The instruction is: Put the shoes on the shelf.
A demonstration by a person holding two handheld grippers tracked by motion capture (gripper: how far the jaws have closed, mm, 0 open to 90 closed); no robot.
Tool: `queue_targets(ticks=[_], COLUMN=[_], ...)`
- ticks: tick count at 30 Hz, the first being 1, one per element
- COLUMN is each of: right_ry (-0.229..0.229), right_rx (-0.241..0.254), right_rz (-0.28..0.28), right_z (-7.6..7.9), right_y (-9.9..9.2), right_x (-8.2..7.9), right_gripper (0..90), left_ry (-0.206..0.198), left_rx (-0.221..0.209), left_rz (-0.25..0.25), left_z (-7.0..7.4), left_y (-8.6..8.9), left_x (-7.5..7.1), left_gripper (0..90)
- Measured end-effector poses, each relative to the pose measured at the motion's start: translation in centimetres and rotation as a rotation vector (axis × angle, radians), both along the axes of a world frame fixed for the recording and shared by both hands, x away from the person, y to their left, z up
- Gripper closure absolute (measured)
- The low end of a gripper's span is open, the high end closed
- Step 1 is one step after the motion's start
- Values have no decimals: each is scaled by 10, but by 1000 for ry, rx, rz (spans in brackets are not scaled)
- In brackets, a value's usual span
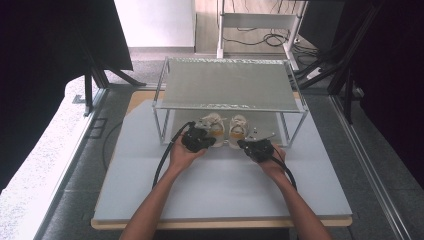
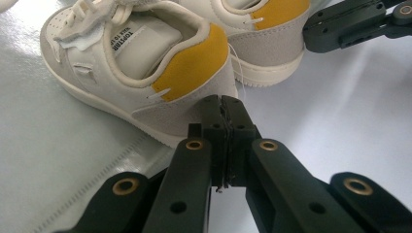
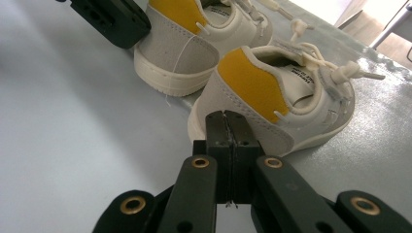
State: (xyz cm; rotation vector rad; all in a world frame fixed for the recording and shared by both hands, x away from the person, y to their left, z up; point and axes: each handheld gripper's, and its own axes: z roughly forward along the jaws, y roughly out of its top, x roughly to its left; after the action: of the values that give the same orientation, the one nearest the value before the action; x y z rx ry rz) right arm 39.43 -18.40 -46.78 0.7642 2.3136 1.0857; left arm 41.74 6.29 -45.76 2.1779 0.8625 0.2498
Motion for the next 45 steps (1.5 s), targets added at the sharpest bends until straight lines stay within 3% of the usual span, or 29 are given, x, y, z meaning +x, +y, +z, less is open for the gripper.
queue_targets(ticks=[4, 9, 11, 12, 13, 14, 17, 20, 23, 24, 25, 26, 27, 28, 29, 30, 31, 33, 38, 40, 43, 45], right_ry=[-19, -41, -43, -45, -45, -45, -62, -85, -97, -98, -94, -102, -97, -91, -95, -96, -81, -103, -109, -125, -116, -121], right_rx=[6, 11, 17, 18, 17, 17, 12, -3, -32, -46, -74, -105, -121, -126, -131, -129, -146, -190, -212, -245, -225, -229], right_rz=[-14, -37, -40, -38, -36, -36, -38, -64, -116, -128, -142, -157, -171, -183, -190, -197, -203, -216, -216, -213, -218, -223], right_z=[-3, -6, -7, -8, -8, -8, -5, -2, -3, -5, -7, -10, -12, -13, -15, -18, -19, -23, -23, -23, -25, -26], right_y=[1, 1, 1, 2, 2, 2, -3, -10, -14, -14, -14, -13, -13, -14, -14, -14, -14, -12, -6, -2, -1, 0], right_x=[4, 9, 10, 9, 9, 9, 4, 2, 7, 9, 14, 18, 22, 27, 32, 36, 40, 46, 54, 59, 63, 66], right_gripper=[893, 893, 888, 878, 866, 866, 879, 891, 894, 894, 895, 895, 895, 895, 895, 895, 895, 895, 894, 895, 895, 895], left_ry=[-11, -4, -38, -11, -39, -39, -30, -48, -64, -41, -49, -49, -43, -39, -50, -50, 3, 6, 25, 36, 55, 76], left_rx=[2, -25, -9, -30, -6, -6, -8, 9, 37, 22, 20, 48, 48, 63, 99, 99, 61, 70, 57, 52, 46, 49], left_rz=[-10, 20, -20, 14, -5, -5, 46, 63, 115, 159, 166, 158, 172, 178, 148, 148, 246, 251, 270, 269, 279, 251], left_z=[-1, -5, -5, -5, -4, -4, -3, -2, -6, -8, -10, -11, -13, -14, -15, -15, -20, -24, -29, -31, -30, -29], left_y=[0, 1, 4, 2, 4, 4, 9, 16, 26, 25, 25, 26, 25, 25, 27, 27, 21, 20, 17, 15, 11, 10], left_x=[6, 12, 15, 11, 11, 11, -2, -3, 7, 8, 12, 17, 21, 25, 32, 32, 34, 41, 50, 54, 57, 60], left_gripper=[892, 889, 881, 873, 859, 855, 856, 861, 865, 865, 865, 863, 860, 858, 858, 857, 854, 850, 850, 850, 858, 859])
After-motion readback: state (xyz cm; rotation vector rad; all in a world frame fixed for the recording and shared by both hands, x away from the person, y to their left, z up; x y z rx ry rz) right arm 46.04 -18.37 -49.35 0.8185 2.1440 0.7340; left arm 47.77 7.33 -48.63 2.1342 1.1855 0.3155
